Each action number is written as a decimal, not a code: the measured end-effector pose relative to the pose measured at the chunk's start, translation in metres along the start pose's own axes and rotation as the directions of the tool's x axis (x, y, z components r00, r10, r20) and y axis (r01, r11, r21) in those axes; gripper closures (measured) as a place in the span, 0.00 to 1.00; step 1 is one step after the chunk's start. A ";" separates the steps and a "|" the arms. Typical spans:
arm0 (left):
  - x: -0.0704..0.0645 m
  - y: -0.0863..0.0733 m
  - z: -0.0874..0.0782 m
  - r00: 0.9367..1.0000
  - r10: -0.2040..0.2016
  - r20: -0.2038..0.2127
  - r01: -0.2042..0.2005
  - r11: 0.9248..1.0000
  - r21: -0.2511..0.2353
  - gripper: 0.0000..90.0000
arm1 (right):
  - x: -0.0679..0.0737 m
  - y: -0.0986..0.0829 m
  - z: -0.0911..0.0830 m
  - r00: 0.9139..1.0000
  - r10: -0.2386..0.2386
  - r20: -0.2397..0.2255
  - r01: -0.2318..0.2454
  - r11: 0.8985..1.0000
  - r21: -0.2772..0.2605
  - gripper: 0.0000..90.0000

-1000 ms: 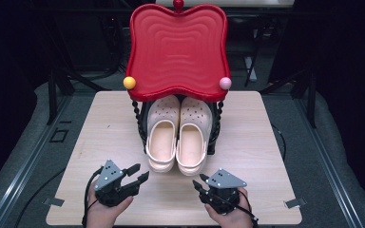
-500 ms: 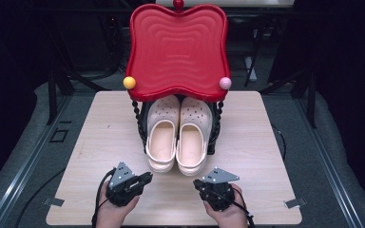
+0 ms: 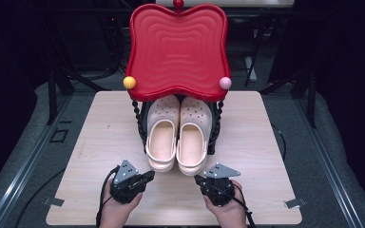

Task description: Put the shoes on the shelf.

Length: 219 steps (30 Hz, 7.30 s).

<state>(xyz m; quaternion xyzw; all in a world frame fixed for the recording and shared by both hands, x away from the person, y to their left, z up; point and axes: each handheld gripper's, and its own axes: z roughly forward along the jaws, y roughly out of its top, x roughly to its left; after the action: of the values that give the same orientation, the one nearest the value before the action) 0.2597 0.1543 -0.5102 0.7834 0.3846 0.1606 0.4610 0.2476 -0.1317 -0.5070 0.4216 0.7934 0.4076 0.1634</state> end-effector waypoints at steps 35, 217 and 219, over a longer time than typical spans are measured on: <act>0.012 0.030 0.019 0.999 -0.015 -0.036 0.014 1.000 -0.013 0.98 | -0.034 0.022 0.005 0.987 0.012 0.157 -0.010 1.000 -0.019 1.00; 0.055 -0.011 -0.014 0.981 -0.146 -0.131 0.133 0.986 -0.105 0.64 | -0.069 0.088 0.029 0.955 0.075 0.287 -0.017 0.980 -0.197 0.75; 0.056 -0.011 -0.016 0.979 -0.154 -0.130 0.139 0.984 -0.115 0.64 | -0.068 0.087 0.025 0.959 0.069 0.276 -0.014 0.980 -0.196 0.72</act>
<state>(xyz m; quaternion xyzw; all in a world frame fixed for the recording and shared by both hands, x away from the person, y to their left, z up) 0.2816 0.2089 -0.5175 0.7145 0.4635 0.2002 0.4842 0.3491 -0.1466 -0.4596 0.4740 0.7100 0.4216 0.3057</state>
